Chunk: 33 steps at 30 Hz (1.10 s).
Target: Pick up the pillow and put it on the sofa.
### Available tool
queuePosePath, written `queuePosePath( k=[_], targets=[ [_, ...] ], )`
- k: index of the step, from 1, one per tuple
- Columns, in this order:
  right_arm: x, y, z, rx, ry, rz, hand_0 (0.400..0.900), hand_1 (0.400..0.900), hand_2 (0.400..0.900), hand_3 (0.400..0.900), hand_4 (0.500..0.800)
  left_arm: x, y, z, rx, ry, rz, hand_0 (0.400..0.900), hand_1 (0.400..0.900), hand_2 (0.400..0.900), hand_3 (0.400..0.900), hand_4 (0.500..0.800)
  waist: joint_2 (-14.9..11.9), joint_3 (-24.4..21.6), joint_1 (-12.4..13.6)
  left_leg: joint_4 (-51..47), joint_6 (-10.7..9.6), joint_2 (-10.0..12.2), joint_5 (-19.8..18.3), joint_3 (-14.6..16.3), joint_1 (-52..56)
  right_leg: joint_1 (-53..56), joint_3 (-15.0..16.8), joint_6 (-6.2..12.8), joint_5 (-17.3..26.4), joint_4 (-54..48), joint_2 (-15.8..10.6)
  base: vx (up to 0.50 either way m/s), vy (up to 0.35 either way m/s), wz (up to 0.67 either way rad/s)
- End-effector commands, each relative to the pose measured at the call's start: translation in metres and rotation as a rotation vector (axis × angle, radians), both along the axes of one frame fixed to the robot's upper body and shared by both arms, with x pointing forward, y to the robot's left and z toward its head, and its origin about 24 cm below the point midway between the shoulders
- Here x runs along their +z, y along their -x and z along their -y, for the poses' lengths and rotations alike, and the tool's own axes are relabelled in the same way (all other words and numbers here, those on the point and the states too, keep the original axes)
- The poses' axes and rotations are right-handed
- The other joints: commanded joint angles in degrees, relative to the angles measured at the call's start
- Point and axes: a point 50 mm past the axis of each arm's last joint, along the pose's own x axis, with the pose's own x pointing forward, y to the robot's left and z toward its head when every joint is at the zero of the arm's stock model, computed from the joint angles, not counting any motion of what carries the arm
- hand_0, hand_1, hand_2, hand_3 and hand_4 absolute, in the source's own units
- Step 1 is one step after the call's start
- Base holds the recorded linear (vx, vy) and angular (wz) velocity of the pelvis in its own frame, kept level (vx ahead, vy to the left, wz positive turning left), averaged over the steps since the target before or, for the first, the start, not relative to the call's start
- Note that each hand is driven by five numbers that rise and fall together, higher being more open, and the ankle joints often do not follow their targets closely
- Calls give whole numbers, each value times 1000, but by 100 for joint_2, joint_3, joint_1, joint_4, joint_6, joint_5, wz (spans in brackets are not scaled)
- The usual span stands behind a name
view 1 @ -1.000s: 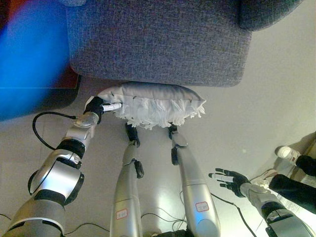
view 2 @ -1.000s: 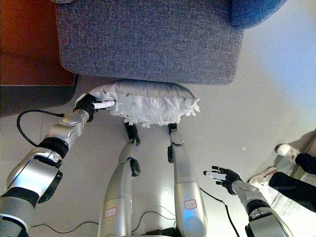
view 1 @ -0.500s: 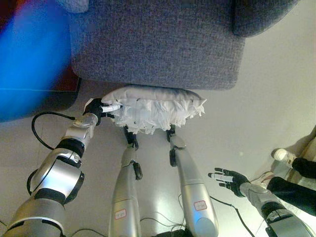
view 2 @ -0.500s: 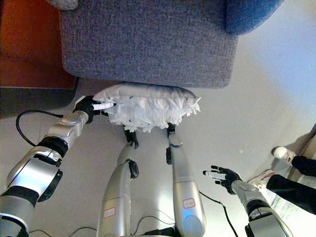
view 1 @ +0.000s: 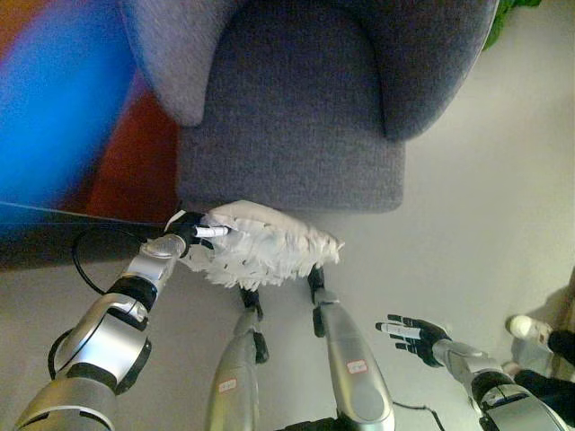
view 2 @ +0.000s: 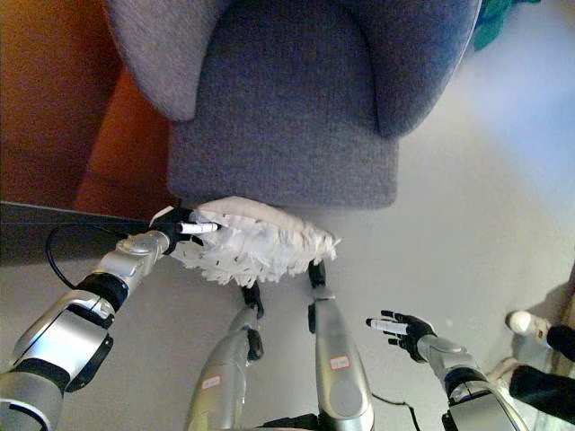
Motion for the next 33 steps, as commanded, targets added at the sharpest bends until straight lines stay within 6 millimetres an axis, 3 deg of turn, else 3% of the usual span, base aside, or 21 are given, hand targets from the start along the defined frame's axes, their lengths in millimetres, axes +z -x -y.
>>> queuePosePath(
  k=[1, 3, 9, 14, 22, 28, 33],
  targets=[
    [-25, 66, 19, -58, 50, -222, 900, 900, 900, 900, 800, 35, -4, -17, -40, -87, 152, 400, 400, 400, 400, 500, 179, -735, 93, 435, -234, -279, -604, 415, 252, 575, -19, 346, -182, -394, 144, 182, 11, -4],
    [-29, 74, 20, -66, 51, -248, 900, 900, 900, 900, 800, 30, 0, -18, -60, -103, 137, 400, 400, 400, 400, 500, 238, -917, 101, 291, -227, -303, -583, 413, 511, 827, -39, 369, -175, -499, 110, 186, 22, -5],
    [-44, 126, 20, -125, 52, -416, 900, 900, 900, 900, 800, 13, 18, -17, -173, -159, 43, 400, 400, 400, 400, 500, 510, -1757, 112, -259, -150, -436, -687, 376, 1656, 1986, -100, 412, -244, -993, 122, 264, 0, -3],
    [-52, 158, 15, -158, 27, -515, 900, 900, 900, 900, 800, 23, 18, -23, -240, -235, 1, 400, 400, 400, 400, 500, 595, -2245, 74, -403, -92, -473, -804, 371, 2215, 2530, -86, 438, -214, -1226, 157, 211, -50, -1],
    [-55, 176, 11, -208, 0, -577, 900, 900, 900, 900, 800, 91, 0, -38, -303, -383, 23, 400, 400, 400, 400, 500, 671, -2585, -56, -573, -75, -471, -911, 483, 2726, 2962, -61, 544, -112, -1474, 194, 91, -64, -4],
    [-57, 186, 6, -275, -22, -609, 900, 900, 900, 900, 800, 141, -14, -28, -337, -498, 56, 400, 400, 400, 400, 500, 716, -2721, -178, -617, -59, -463, -954, 550, 2878, 3057, -16, 613, -73, -1519, 216, 53, -76, -3],
    [-59, 194, 2, -315, -47, -626, 900, 900, 900, 900, 800, 167, -22, -18, -319, -526, 98, 400, 400, 400, 400, 500, 750, -2769, -273, -643, -45, -451, -963, 640, 2924, 3064, 32, 652, -31, -1559, 239, 60, -95, -9]
  ],
)
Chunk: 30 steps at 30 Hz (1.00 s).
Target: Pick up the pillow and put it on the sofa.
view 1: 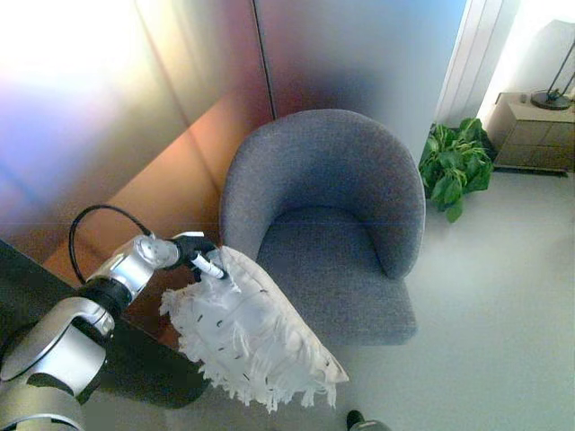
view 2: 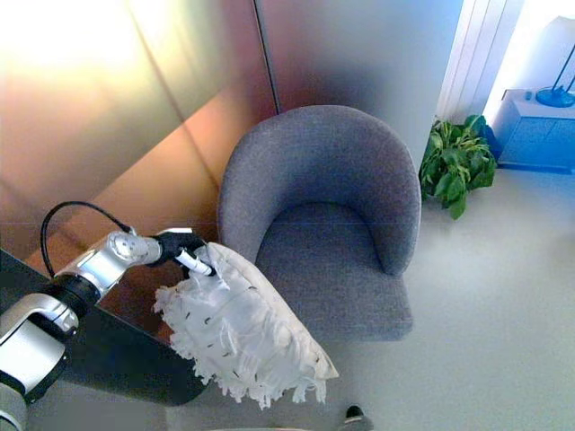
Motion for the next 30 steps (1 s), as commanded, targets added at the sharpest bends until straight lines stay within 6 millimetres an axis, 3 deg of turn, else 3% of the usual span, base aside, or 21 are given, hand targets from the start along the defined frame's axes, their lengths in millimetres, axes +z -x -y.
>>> queuePosePath(
  k=[1, 16, 23, 30],
  targets=[
    [0, 20, 3, -59, 11, -61, 900, 900, 900, 900, 800, 145, -35, -9, 56, -37, 423, 400, 400, 400, 400, 500, 183, -535, -110, 163, -16, -480, -534, 355, 275, -147, 176, 506, -143, 315, 117, 60, -110, -17],
    [2, 47, 8, -163, 22, -94, 900, 900, 900, 900, 800, 181, -43, 4, 76, -41, 539, 400, 400, 400, 400, 500, 636, -411, -613, 148, -82, -471, -468, 739, 211, -347, 457, 603, -11, 181, 163, 35, -72, -17],
    [0, 47, 3, -206, 13, -79, 900, 900, 900, 900, 800, 181, -47, 15, 60, -44, 534, 400, 400, 400, 400, 500, 740, -458, -754, 158, -76, -459, -487, 885, 234, -369, 528, 606, -44, 187, 206, 7, -56, -14],
    [-2, 58, -5, -245, -3, -90, 900, 900, 900, 900, 800, 181, -47, 19, 48, -58, 535, 400, 400, 400, 400, 500, 679, -516, -854, 236, -75, -371, -527, 1041, 272, -352, 603, 575, -63, 194, 275, 24, -77, -8]
  ],
)
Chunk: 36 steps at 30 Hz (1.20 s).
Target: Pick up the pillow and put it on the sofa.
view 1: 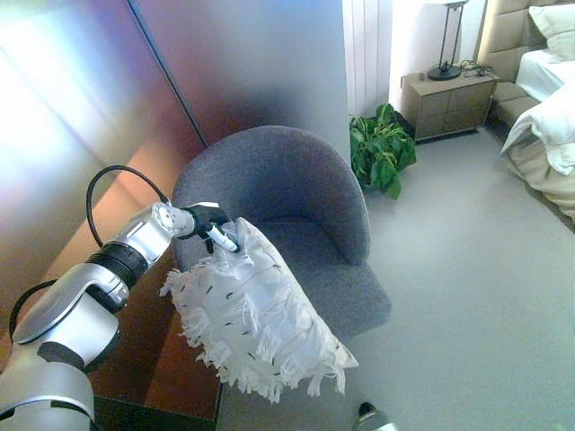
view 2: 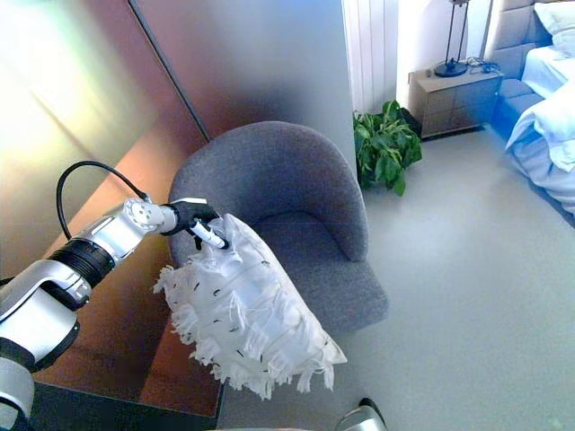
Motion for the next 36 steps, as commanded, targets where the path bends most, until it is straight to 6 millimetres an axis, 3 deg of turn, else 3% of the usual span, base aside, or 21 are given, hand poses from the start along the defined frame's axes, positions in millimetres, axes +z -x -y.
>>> queuePosePath(
  k=[1, 5, 7, 8, 15, 22, 31, 36],
  targets=[
    [-2, 38, -7, -32, -19, -112, 900, 900, 900, 900, 800, 144, -22, -15, 113, -1, 457, 400, 400, 400, 400, 500, 123, -310, -57, 262, -114, -322, -336, 227, 185, -29, -108, 454, -139, 154, 301, 71, -90, -17],
    [-2, 41, -8, -27, -21, -109, 900, 900, 900, 900, 800, 131, -23, -20, 147, 22, 418, 400, 400, 400, 400, 500, 128, -314, -135, 354, -80, -313, -393, 258, 189, -56, -20, 426, -148, 193, 327, 93, -59, -23],
    [0, 47, -6, -31, -22, -121, 900, 900, 900, 900, 800, 115, -22, -26, 181, 36, 371, 400, 400, 400, 400, 500, 150, -307, -207, 382, -66, -324, -427, 292, 201, -63, 48, 429, -160, 200, 331, 94, -27, -30],
    [1, 52, -4, -35, -23, -126, 900, 900, 900, 900, 800, 106, -22, -30, 189, 50, 341, 900, 900, 900, 900, 800, 160, -300, -246, 382, -65, -332, -431, 305, 201, -70, 87, 439, -161, 198, 330, 54, -3, -21],
    [6, 69, 5, -54, -15, -144, 900, 900, 900, 900, 800, 92, -19, -31, 169, 46, 286, 900, 900, 900, 900, 800, 193, -248, -327, 389, -72, -344, -450, 371, 190, -71, 139, 477, -176, 181, 312, 38, -8, -11],
    [4, 64, 1, -22, -19, -127, 900, 900, 900, 900, 800, 91, -20, -25, 177, 77, 281, 900, 900, 900, 900, 800, 190, -204, -301, 414, -55, -353, -439, 339, 151, -107, 39, 440, -201, 227, 301, 0, 0, 0],
    [4, 67, 0, -8, -17, -135, 900, 900, 900, 900, 800, 89, -16, -36, 205, 88, 285, 900, 900, 900, 900, 800, 186, -215, -235, 463, -65, -359, -440, 295, 136, -50, -33, 422, -230, 218, 299, 0, 0, 0],
    [2, 64, -4, 4, -24, -126, 900, 900, 900, 900, 800, 87, -16, -31, 178, 157, 279, 900, 900, 900, 900, 800, 150, -234, -156, 490, -77, -330, -463, 258, 150, 6, -112, 411, -256, 200, 300, 0, 0, 0]
  ],
)
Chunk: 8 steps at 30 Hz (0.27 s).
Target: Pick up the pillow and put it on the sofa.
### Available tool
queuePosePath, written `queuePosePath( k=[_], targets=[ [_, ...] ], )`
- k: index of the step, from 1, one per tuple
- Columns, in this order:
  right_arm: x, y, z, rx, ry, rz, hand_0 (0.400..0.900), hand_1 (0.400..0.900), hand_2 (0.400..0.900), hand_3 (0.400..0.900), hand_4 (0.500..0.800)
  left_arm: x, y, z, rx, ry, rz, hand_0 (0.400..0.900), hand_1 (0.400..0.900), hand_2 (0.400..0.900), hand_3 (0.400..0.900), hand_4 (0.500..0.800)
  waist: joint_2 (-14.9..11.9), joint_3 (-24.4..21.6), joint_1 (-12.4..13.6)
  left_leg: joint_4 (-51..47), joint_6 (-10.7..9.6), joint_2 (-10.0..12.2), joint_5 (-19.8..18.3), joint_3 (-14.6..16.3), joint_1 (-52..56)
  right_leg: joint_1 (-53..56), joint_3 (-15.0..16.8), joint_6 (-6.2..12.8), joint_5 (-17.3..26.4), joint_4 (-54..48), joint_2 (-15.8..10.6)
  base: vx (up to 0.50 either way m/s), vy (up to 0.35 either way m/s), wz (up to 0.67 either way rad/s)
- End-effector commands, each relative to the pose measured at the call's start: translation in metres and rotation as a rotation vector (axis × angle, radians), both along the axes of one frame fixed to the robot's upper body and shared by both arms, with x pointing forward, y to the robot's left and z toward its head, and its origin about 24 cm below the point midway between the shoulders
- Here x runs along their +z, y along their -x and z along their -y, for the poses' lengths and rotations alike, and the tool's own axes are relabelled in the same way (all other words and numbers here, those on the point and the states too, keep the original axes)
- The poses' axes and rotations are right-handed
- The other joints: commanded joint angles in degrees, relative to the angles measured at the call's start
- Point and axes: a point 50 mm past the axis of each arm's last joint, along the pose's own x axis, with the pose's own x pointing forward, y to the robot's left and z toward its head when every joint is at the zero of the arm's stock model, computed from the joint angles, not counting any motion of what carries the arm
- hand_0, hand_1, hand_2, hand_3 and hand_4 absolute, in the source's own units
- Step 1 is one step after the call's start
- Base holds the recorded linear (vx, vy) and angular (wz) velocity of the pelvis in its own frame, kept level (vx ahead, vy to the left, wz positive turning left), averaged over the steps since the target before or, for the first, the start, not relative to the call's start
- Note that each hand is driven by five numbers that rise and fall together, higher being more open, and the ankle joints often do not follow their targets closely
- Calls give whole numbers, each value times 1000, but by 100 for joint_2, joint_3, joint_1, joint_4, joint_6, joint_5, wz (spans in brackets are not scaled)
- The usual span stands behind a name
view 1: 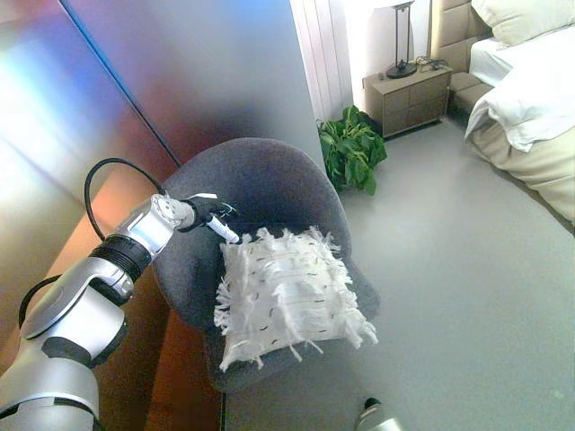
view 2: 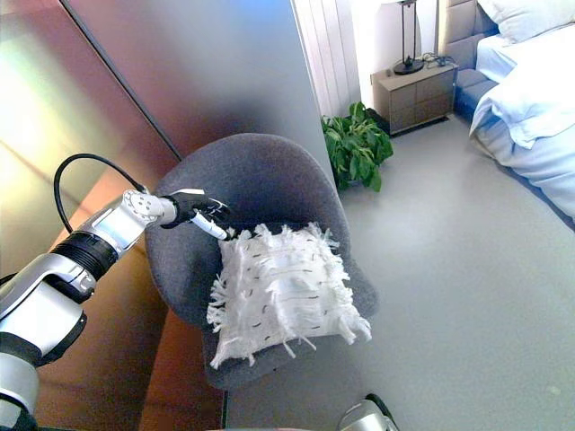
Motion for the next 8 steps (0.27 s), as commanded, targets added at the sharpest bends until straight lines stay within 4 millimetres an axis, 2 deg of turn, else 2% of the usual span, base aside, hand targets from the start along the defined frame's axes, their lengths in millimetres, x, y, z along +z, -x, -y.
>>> queuePosePath(
  k=[1, 8],
  targets=[
    [0, 22, -5, 53, -22, -73, 900, 900, 900, 900, 800, 73, -9, -28, 105, 82, 245, 900, 900, 900, 900, 800, -110, -307, 120, 492, -59, -348, -309, -185, -17, 211, -478, 383, -207, -27, 236, -35, -24, 3],
    [-5, 10, -17, 77, -48, -55, 900, 900, 900, 900, 800, 52, -3, -6, -21, 206, 215, 900, 900, 900, 900, 800, -359, -388, 361, 505, -48, -279, -299, -327, -44, 260, -593, 319, -203, -66, 271, -42, -23, 4]
  ],
)
